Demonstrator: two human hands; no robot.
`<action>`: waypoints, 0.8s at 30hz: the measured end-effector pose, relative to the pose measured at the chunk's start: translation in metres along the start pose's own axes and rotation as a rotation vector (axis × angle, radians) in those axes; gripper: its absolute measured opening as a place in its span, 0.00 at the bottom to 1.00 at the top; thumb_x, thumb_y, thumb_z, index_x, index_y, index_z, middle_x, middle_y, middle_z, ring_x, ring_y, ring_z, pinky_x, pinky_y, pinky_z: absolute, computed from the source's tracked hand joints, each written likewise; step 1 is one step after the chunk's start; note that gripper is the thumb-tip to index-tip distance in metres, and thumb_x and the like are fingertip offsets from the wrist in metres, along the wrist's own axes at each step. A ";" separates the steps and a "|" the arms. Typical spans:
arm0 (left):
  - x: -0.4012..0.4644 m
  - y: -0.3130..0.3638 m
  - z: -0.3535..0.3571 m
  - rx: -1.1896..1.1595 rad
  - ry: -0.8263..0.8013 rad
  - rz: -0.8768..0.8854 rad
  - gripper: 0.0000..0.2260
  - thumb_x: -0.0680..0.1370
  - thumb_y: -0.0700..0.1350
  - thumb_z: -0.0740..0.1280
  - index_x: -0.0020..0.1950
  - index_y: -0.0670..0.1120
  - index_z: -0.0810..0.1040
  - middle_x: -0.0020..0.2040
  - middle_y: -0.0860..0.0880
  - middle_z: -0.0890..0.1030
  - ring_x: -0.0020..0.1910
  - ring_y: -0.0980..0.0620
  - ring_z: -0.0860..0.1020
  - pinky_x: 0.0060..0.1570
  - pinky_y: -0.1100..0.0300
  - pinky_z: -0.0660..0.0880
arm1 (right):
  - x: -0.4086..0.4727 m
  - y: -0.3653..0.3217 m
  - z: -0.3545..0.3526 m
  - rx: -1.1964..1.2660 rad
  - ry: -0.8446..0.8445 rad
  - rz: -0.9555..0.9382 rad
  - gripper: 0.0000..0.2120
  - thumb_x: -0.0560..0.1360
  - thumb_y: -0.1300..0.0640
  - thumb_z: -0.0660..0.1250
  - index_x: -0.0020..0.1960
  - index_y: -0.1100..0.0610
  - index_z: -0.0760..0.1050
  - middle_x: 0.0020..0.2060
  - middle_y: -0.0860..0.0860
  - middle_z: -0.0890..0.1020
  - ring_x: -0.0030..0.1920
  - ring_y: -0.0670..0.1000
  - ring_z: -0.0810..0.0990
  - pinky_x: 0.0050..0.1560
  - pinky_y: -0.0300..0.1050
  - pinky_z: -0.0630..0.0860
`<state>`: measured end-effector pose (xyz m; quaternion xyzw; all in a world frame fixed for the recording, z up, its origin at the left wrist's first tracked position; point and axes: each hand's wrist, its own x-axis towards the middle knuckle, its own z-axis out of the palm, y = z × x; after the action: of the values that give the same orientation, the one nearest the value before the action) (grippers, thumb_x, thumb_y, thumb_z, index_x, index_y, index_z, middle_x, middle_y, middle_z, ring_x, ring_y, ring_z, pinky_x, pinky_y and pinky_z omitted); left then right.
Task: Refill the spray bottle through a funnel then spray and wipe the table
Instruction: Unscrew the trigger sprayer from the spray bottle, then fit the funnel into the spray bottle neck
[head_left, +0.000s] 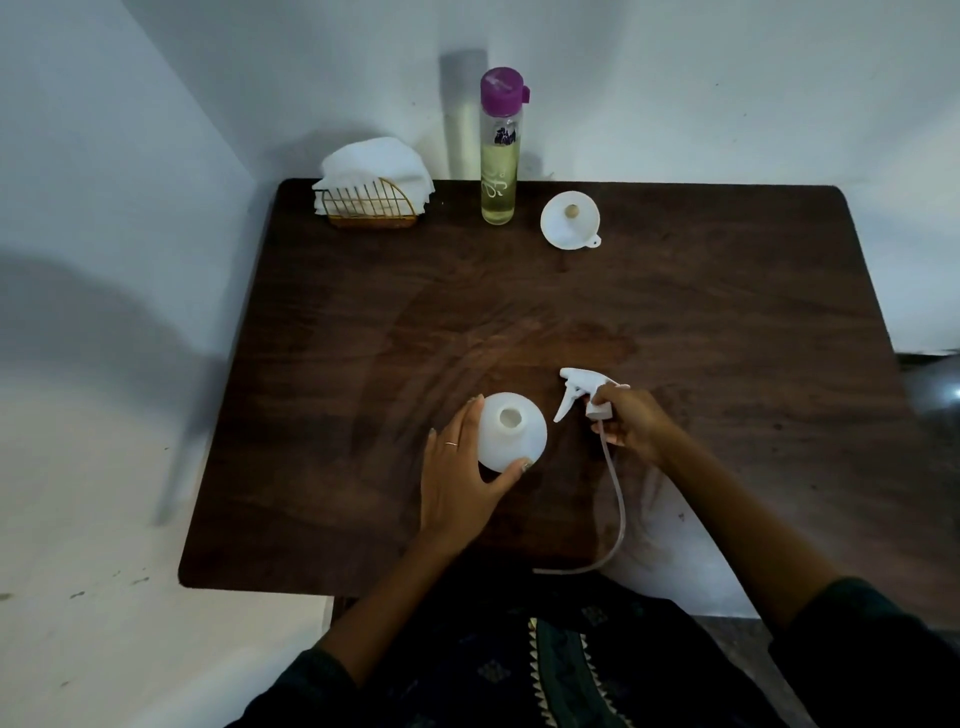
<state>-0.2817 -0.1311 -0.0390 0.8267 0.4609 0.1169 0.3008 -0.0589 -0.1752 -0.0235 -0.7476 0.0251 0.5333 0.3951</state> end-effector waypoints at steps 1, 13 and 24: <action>0.000 0.000 0.000 0.000 -0.001 0.001 0.37 0.72 0.66 0.64 0.75 0.51 0.57 0.74 0.54 0.63 0.72 0.55 0.63 0.73 0.50 0.55 | 0.001 0.000 0.000 -0.018 0.009 -0.029 0.06 0.72 0.63 0.65 0.48 0.58 0.75 0.42 0.55 0.77 0.39 0.50 0.77 0.36 0.44 0.75; -0.002 -0.011 -0.001 -0.014 -0.042 0.041 0.39 0.73 0.66 0.61 0.77 0.48 0.51 0.77 0.51 0.57 0.73 0.53 0.62 0.68 0.56 0.63 | 0.001 -0.002 0.000 -0.716 0.085 -0.218 0.12 0.71 0.54 0.70 0.50 0.61 0.75 0.40 0.54 0.78 0.28 0.45 0.76 0.20 0.30 0.68; 0.002 -0.027 -0.015 -0.270 0.061 0.063 0.27 0.76 0.50 0.58 0.75 0.46 0.59 0.75 0.51 0.62 0.73 0.55 0.63 0.71 0.57 0.63 | 0.001 -0.019 -0.019 -0.770 0.110 -0.213 0.10 0.72 0.56 0.66 0.38 0.62 0.80 0.35 0.60 0.82 0.38 0.58 0.82 0.38 0.49 0.77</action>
<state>-0.3065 -0.1133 -0.0436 0.7889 0.4237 0.2121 0.3913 -0.0352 -0.1738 -0.0111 -0.8667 -0.2329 0.4192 0.1373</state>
